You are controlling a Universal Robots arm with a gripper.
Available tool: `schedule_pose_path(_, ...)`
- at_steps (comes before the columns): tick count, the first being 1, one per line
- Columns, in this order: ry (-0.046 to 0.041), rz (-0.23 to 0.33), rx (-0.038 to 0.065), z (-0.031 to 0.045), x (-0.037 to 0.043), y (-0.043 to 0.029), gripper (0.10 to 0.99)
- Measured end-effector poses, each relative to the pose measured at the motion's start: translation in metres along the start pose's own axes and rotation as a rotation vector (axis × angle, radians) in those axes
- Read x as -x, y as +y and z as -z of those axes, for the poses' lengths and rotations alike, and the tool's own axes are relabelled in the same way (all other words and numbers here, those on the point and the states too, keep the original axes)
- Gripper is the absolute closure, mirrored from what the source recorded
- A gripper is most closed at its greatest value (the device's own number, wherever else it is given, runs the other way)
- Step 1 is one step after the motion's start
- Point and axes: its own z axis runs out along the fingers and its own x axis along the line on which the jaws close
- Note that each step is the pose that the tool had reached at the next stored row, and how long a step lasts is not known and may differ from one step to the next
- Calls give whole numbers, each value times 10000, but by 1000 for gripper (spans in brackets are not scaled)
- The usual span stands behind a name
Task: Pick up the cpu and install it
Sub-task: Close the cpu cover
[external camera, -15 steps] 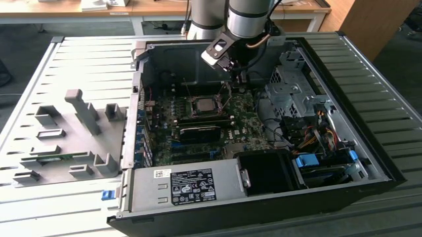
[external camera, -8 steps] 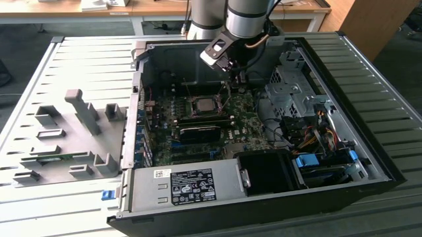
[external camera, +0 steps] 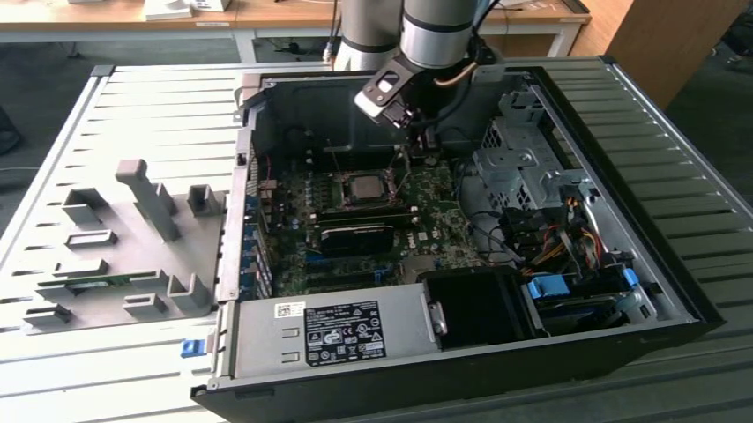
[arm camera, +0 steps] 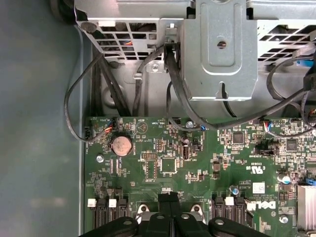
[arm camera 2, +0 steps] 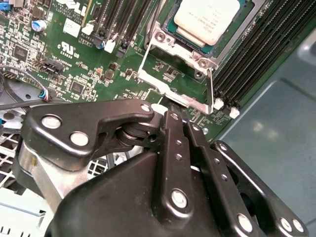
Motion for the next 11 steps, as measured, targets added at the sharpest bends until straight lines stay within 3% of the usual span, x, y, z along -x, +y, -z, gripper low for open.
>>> schedule_pose_path(11, 0, 0, 0, -11, 2, -124, 980)
